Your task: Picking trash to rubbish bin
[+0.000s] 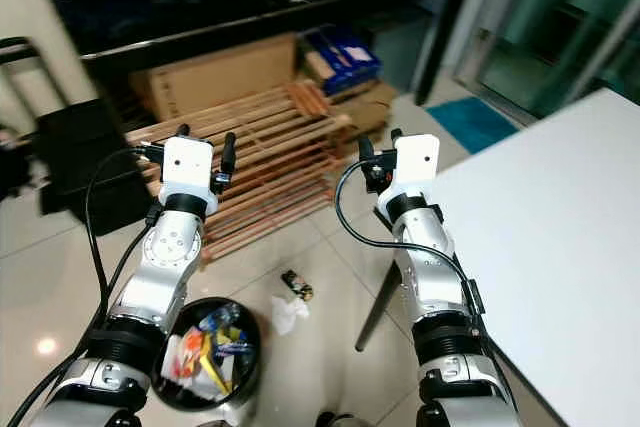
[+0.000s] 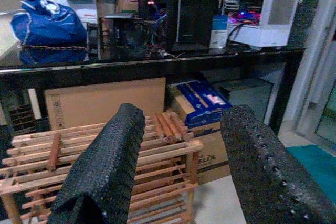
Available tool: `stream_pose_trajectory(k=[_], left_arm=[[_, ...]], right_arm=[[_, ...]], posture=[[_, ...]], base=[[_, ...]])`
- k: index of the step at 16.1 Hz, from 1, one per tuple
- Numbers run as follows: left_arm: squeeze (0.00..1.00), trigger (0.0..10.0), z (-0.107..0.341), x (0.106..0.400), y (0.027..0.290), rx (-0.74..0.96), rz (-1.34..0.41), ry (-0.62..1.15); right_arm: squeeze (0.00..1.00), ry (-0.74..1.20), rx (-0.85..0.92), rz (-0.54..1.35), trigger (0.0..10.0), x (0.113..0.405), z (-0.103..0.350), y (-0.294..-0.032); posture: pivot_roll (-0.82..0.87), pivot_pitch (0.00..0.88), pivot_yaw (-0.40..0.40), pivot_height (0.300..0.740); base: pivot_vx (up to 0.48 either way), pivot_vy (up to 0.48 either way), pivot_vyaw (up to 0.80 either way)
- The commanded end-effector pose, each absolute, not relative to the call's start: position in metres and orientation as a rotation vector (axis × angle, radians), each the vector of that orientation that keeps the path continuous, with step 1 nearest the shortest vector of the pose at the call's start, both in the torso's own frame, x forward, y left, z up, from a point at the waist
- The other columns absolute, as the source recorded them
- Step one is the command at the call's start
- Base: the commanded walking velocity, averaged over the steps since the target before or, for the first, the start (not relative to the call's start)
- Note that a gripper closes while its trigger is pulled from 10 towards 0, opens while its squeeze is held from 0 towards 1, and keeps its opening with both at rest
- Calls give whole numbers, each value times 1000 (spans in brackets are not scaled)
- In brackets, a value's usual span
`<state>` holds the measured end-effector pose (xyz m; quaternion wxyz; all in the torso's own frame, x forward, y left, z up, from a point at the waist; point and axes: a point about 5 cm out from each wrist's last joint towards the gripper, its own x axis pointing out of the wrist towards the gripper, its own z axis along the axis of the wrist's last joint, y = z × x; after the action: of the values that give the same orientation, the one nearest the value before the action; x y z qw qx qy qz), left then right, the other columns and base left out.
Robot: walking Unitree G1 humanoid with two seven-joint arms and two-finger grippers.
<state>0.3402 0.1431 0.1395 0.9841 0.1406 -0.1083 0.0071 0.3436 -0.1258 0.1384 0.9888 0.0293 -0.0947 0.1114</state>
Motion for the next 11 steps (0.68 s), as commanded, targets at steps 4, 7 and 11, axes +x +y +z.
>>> stream_pose_trajectory(k=[4, 7, 11], left_arm=[[0, 10000, 139, 342, 141, 344, 19, -191], [0, 10000, 140, 342, 143, 299, 20, -194], [0, 10000, 142, 341, 142, 299, 15, -199]], right_arm=[[0, -193, 51, 225, 10000, 345, 144, -124], [0, -186, 50, 226, 10000, 344, 143, -123], [0, -182, 51, 234, 10000, 344, 143, -122]], posture=[[11, 0, -56, 740], [8, 7, -54, 740], [9, 12, -56, 740]], base=[[0, -240, -783], [0, -160, -781], [0, 0, -786]])
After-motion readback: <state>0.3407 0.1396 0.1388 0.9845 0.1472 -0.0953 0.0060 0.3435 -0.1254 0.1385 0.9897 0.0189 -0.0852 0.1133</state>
